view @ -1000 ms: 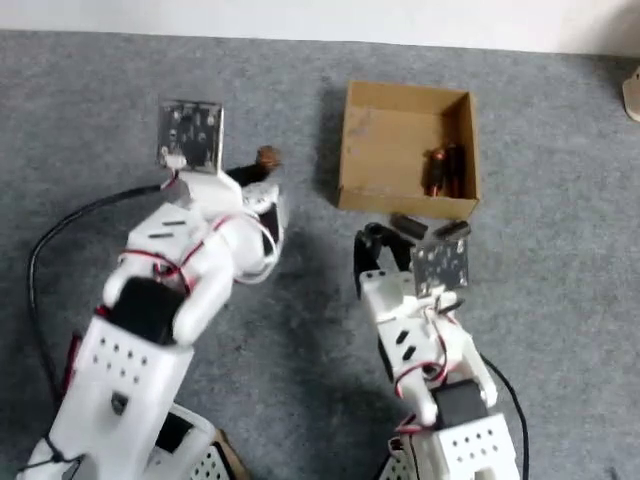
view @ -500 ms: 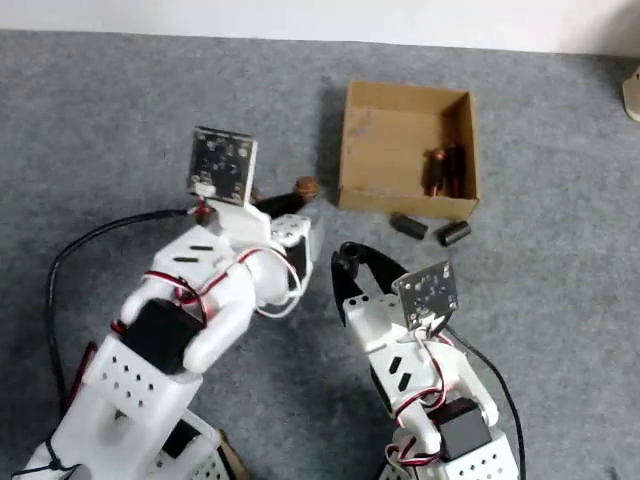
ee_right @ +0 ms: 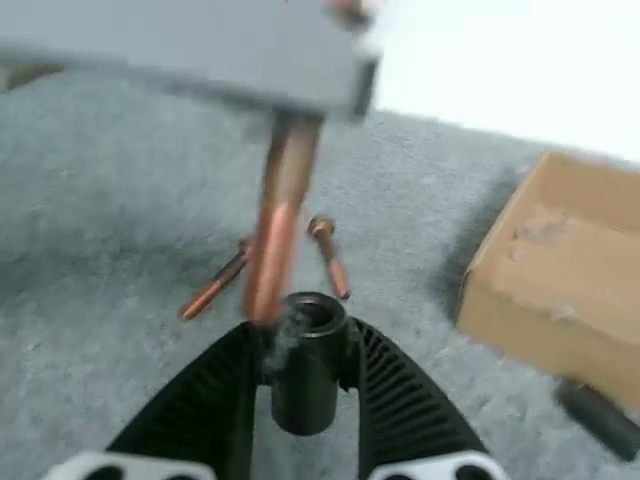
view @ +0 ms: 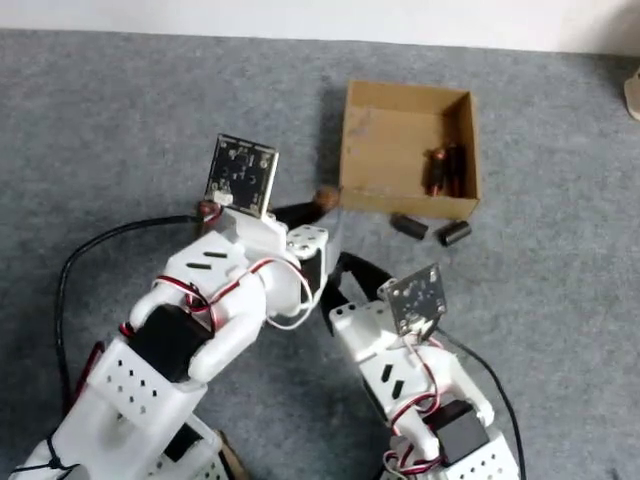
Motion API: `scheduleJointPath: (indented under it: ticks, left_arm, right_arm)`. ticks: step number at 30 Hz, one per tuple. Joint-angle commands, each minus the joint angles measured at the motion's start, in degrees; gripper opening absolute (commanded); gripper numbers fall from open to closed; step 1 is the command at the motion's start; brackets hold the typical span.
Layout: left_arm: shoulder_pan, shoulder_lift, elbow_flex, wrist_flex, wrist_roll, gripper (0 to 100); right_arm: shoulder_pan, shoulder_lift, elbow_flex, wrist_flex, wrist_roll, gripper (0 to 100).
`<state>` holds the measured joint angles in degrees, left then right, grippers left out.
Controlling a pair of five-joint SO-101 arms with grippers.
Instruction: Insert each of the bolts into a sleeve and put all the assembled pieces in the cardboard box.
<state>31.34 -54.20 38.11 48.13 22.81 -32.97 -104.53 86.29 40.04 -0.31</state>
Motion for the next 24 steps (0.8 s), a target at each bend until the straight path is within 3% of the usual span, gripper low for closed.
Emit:
scheduleJointPath:
  ticks: [1,5,13,24]
  left_arm:
    - [-0.75,-1.54,1.27,-4.57,-0.09,0]
    - [-0.92,-1.54,4.44,-8.62,0.00,0]
    - [-1.27,-1.54,4.35,-6.95,0.26,0]
    - [-0.92,-1.54,5.85,-6.95,0.00,0]
  right_arm:
    - [-3.82,-0.75,-0.84,1.80,-0.88,0.5]
    - [-5.05,-0.75,-0.75,1.89,-0.88,0.5]
    - [0.13,-0.75,-0.84,1.71,-0.88,0.5]
    - [0.40,-0.75,-0.84,1.80,-0.70,0.5]
